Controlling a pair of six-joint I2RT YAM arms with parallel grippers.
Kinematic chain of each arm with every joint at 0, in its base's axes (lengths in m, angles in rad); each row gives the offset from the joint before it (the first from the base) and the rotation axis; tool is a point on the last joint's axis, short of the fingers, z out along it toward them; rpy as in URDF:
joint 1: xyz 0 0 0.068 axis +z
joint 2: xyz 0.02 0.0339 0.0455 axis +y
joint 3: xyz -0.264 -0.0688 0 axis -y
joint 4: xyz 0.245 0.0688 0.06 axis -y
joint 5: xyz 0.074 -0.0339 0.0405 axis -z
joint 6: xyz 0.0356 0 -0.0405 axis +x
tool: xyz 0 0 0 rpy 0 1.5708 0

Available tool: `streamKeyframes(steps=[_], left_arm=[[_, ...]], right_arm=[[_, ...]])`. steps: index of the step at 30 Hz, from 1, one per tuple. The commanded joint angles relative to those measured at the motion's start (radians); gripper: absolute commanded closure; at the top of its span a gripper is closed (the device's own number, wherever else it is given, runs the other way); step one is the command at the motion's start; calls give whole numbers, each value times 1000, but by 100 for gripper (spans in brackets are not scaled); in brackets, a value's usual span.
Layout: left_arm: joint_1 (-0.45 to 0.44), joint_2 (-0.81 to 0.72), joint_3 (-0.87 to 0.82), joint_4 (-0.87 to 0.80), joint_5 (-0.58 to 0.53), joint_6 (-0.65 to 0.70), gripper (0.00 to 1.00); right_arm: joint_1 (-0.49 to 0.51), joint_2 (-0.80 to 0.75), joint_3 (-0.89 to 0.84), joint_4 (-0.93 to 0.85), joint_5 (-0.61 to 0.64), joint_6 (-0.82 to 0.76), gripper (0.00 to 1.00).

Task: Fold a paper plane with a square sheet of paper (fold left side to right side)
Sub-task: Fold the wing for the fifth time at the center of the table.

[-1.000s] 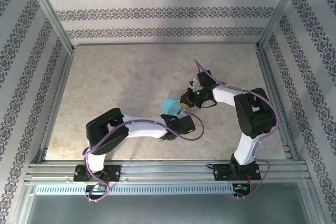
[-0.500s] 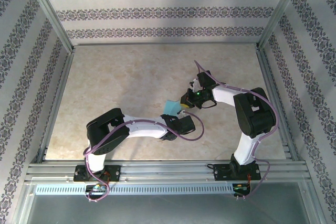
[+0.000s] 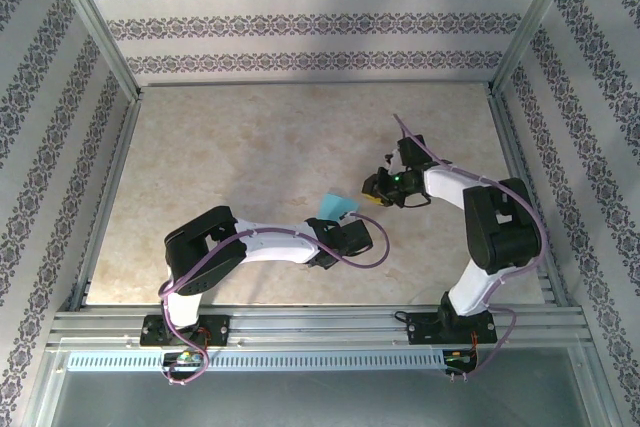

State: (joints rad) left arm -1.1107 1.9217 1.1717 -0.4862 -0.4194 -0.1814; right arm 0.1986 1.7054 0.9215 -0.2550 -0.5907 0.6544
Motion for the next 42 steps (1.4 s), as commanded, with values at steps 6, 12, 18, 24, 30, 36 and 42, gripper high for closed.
streamKeyframes(steps=[6,12,18,24,30,36,42], left_arm=[[56,-69,-51,84,123,-53,96],[134,-134,-101,150,304,-108,98],[226,-176,-143,208,497,-163,100],[323,-188,-186,284,676,-245,100],[391,-188,-251,453,829,-364,100],[417,-181,-293,559,880,-442,100],[443,-184,-363,719,921,-546,100]], right_arm=[[-76,-100,-60,-61,50,-93,69],[-105,-159,-104,-47,75,-129,61],[-113,-185,-141,-3,54,-141,59],[-110,-180,-177,89,-33,-117,57],[-75,-178,-218,216,-69,-61,52],[-5,-153,-227,323,-61,-2,50],[78,-109,-219,424,-49,63,51]])
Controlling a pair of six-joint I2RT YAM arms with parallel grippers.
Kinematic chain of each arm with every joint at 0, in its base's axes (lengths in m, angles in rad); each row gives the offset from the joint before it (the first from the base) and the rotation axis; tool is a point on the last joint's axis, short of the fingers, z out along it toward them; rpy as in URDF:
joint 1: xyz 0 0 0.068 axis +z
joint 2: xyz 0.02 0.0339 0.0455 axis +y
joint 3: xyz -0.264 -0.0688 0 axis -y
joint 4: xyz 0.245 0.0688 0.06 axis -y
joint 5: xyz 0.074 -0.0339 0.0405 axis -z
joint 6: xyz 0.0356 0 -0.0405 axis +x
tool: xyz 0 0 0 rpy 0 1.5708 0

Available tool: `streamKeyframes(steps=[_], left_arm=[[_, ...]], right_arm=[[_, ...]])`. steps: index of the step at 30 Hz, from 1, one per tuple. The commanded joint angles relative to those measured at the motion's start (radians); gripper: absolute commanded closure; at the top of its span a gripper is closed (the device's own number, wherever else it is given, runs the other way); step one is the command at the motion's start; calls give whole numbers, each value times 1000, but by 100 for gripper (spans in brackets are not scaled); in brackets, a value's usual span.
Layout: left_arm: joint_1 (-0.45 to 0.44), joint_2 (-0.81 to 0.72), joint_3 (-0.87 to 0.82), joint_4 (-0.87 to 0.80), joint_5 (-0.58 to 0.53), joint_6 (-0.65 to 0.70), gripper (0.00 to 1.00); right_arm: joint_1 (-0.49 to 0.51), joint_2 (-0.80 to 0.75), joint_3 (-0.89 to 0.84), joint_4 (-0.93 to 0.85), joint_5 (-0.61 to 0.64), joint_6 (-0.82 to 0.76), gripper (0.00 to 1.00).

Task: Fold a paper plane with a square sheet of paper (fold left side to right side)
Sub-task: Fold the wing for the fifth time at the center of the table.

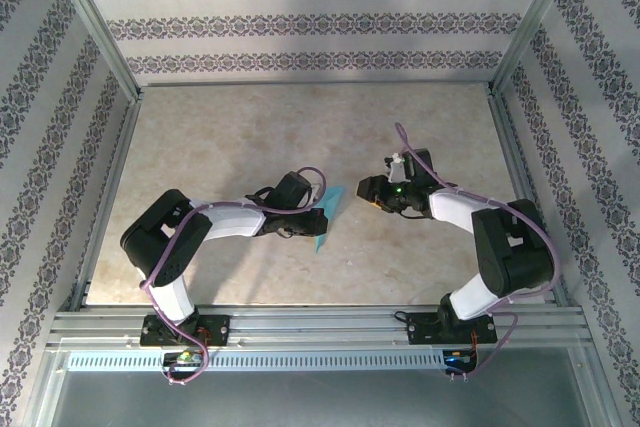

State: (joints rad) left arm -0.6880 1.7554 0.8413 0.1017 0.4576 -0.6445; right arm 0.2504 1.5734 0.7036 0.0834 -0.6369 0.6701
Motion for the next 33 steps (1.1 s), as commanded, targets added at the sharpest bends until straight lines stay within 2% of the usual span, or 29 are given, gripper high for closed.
streamKeyframes(steps=[1,9,22,33], left_arm=[[23,-18,-46,157,46,-98,100],[54,8,-160,434,79,-251,100],[69,73,-207,611,121,-353,100],[70,110,-211,662,129,-381,100]], right_arm=[[37,30,0,102,0,57,51],[126,89,14,166,78,127,51],[177,158,61,193,94,163,56],[190,179,88,170,119,160,57]])
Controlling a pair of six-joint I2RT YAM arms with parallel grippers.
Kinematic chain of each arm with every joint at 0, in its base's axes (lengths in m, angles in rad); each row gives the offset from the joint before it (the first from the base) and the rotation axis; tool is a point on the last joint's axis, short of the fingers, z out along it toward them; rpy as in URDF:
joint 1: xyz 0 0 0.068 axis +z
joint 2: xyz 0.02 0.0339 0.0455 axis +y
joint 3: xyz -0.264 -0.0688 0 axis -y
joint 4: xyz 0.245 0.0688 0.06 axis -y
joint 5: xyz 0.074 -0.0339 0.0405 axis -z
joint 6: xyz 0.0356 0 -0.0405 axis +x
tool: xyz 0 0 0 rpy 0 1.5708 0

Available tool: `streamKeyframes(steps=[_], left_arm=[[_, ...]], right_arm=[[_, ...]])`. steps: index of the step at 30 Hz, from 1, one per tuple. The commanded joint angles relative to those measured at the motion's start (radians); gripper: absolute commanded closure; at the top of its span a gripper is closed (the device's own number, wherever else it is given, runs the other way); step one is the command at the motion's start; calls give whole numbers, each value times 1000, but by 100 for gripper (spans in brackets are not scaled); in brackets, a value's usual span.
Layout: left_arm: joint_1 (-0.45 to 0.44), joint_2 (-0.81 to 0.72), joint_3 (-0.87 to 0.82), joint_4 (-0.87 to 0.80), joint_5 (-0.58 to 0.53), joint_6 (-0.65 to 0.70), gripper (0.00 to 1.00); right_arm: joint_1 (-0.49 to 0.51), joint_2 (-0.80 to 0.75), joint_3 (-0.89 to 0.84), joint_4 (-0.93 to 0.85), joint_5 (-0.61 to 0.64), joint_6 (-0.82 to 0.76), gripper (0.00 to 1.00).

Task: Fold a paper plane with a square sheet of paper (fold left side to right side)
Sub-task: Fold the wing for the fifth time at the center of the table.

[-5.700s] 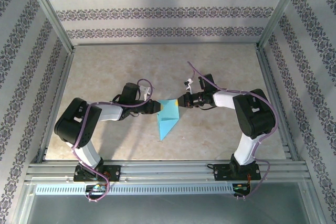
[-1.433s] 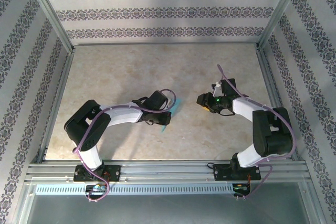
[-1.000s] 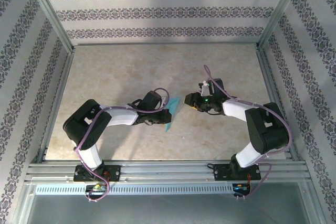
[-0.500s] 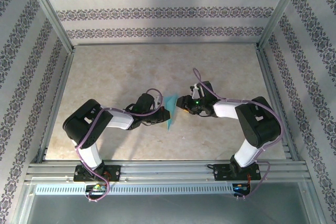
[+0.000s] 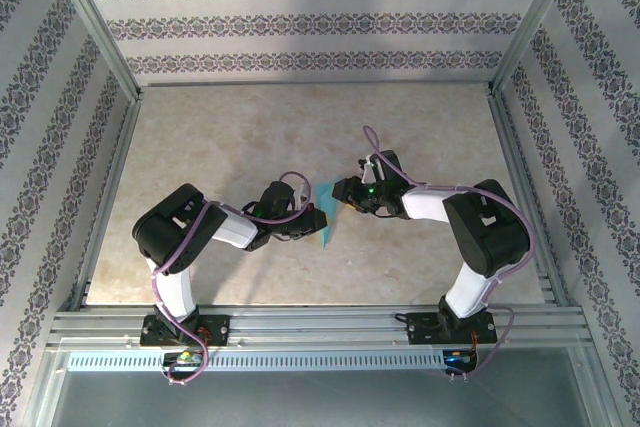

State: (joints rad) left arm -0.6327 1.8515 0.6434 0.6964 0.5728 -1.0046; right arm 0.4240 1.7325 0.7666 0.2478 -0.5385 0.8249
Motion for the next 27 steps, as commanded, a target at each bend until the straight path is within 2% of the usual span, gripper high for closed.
streamKeyframes(steps=[1,27], left_arm=[[14,15,-13,69,13,-23,100],[14,58,-13,126,21,-54,100]], right_arm=[[16,23,26,4,23,5,57],[41,84,72,-35,50,-12,57]])
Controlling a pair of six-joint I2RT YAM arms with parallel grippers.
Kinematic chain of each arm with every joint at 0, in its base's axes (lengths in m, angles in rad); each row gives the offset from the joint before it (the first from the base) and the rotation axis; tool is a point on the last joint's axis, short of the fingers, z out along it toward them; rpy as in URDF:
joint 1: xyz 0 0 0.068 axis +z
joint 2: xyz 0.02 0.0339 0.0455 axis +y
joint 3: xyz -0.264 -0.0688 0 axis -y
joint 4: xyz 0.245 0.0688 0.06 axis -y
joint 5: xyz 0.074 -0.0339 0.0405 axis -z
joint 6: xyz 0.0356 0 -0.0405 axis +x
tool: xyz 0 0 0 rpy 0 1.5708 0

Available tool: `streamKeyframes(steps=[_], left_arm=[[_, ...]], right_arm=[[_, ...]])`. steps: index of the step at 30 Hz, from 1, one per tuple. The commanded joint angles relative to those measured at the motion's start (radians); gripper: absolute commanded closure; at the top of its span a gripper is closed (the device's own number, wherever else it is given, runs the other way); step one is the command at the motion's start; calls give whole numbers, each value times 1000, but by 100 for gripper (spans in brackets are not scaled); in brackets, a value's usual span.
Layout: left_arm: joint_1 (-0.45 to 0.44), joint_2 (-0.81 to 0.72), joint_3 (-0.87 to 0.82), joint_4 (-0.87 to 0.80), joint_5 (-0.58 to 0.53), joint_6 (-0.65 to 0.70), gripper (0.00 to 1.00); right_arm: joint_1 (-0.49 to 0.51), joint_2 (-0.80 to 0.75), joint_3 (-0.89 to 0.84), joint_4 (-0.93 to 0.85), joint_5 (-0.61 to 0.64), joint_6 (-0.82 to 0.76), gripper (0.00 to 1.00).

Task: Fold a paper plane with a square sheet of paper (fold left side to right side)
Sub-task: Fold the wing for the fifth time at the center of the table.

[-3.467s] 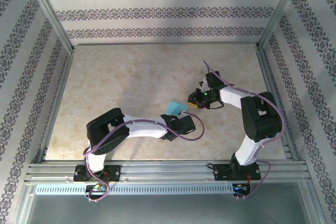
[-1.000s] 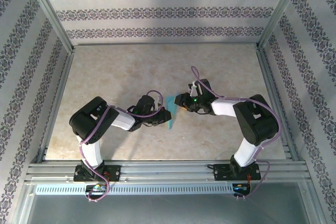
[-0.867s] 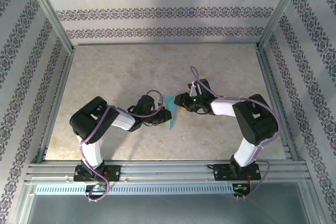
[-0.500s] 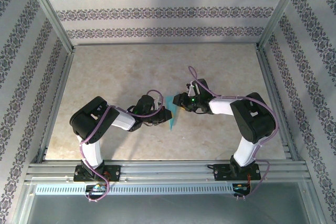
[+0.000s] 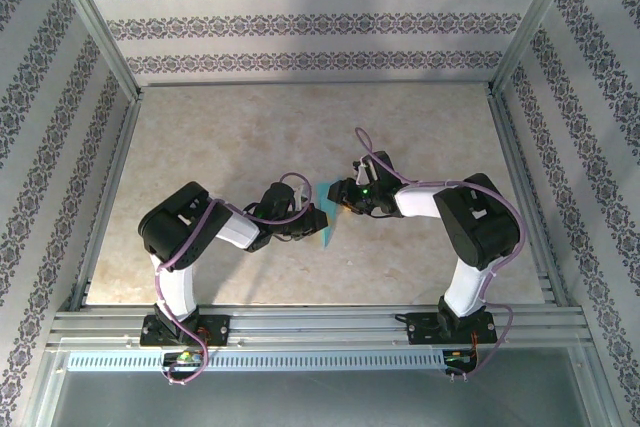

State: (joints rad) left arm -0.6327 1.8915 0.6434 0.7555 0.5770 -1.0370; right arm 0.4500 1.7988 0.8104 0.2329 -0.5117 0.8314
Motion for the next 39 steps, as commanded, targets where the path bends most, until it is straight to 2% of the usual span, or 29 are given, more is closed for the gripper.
streamKeyframes(steps=[1,6,9,15,19,24,29,34,39], left_arm=[[14,20,-14,70,15,-23,100],[14,21,-13,74,15,-24,99],[14,21,-14,73,15,-23,92],[14,2,-17,64,8,-18,84],[14,-30,-21,27,-1,-4,79],[17,-75,-21,-41,-23,19,66],[35,-107,-21,-94,-41,26,60],[55,-106,-13,-117,-45,28,59],[60,-81,22,-149,-42,46,64]], right_arm=[[16,19,33,-36,30,-21,57],[26,30,61,-128,67,-53,58],[31,37,76,-174,91,-68,58],[35,55,85,-209,110,-76,59],[36,68,91,-214,113,-77,59],[36,82,99,-216,110,-76,59],[36,85,105,-217,107,-77,59],[36,83,108,-217,105,-77,59],[36,83,110,-217,102,-77,59]])
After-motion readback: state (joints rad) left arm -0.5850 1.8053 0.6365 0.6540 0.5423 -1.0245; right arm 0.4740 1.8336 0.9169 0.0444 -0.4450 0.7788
